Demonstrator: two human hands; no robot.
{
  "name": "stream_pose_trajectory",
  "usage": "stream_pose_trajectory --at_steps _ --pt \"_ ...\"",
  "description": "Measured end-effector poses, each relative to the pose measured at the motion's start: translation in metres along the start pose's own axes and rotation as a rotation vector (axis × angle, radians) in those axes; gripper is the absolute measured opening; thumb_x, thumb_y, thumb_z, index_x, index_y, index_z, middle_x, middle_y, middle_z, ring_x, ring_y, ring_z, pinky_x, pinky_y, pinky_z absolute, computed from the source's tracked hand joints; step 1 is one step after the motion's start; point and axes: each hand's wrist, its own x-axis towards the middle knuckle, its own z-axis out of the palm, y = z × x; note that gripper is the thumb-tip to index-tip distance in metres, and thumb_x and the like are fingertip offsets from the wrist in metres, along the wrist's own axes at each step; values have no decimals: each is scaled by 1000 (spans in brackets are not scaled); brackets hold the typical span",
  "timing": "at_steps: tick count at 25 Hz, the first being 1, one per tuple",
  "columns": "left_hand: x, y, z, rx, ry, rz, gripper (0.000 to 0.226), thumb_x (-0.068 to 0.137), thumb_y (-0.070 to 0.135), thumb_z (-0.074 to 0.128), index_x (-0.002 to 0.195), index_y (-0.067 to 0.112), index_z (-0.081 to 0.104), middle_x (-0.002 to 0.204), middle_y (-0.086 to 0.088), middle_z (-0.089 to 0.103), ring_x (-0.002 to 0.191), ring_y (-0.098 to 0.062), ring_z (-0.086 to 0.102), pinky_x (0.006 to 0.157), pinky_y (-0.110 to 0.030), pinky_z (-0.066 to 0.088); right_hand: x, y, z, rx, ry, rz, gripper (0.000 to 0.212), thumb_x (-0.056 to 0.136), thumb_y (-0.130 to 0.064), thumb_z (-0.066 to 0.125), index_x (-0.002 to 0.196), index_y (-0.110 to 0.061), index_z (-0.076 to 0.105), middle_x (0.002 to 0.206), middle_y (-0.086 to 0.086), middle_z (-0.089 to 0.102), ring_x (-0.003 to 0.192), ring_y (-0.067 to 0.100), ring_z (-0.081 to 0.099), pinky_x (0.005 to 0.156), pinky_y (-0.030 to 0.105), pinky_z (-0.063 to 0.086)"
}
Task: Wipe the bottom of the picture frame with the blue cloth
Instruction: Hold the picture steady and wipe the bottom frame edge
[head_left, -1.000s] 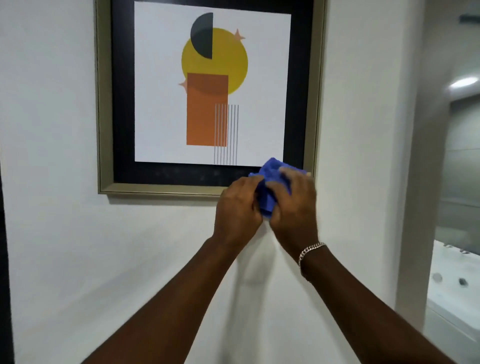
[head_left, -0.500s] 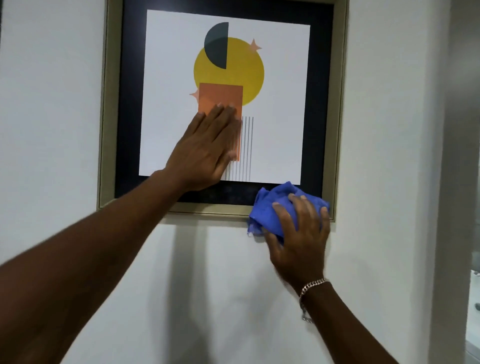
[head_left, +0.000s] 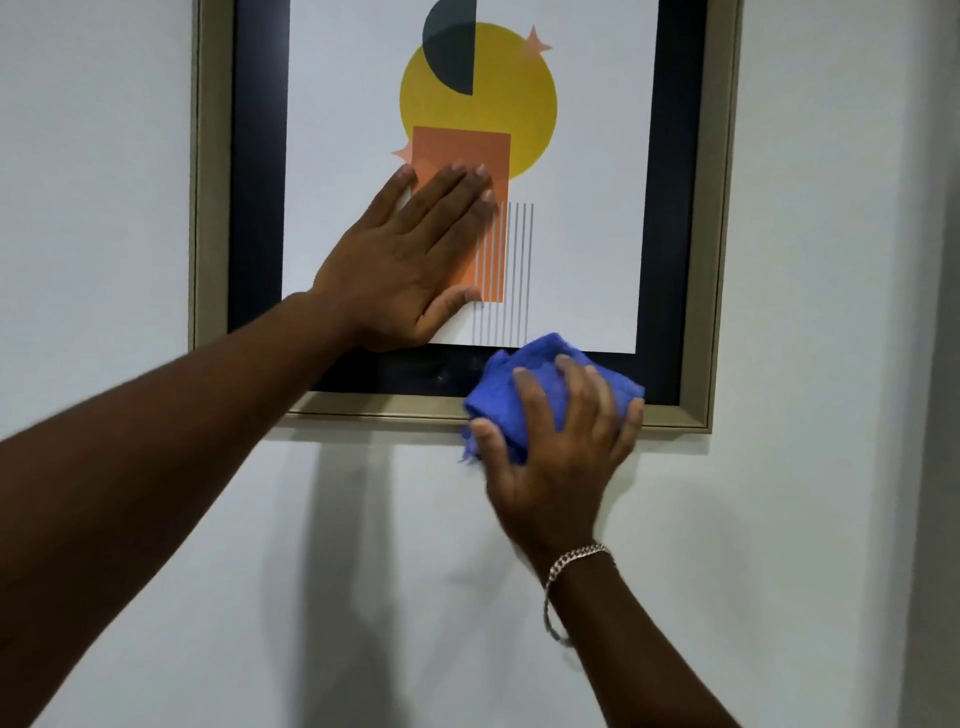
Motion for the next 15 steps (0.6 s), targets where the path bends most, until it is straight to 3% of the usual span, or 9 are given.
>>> stream_pose_trajectory --at_steps 3,7,12,15 --pt "-10 -7 -2 -15 -6 14 75 97 55 17 155 8 9 165 -15 10 153 -28 6 124 -52 10 -8 20 -5 25 3 -175 45 97 -56 43 122 -24 61 137 12 57 133 29 44 121 57 12" --pt "-34 -18 0 9 -6 -12 76 97 55 19 155 9 6 165 -13 7 153 -27 4 124 -53 12 3 2 4 39 59 1 45 97 -56 42 116 -21 62 132 13 59 129 31 47 122 58 12" --pt "-35 -39 -1 -10 -9 58 78 96 59 19 156 12 4 166 -11 6 153 -25 3 124 -51 11 -11 0 5 82 64 -117 51 95 -61 42 119 -20 62 134 15 59 133 31 46 119 64 14" --pt "-38 -48 3 8 15 56 79 95 60 18 156 12 4 166 -11 6 153 -24 3 124 -51 10 -2 -23 15 106 119 73 57 93 -65 38 116 -19 63 134 14 57 134 31 44 123 56 5"
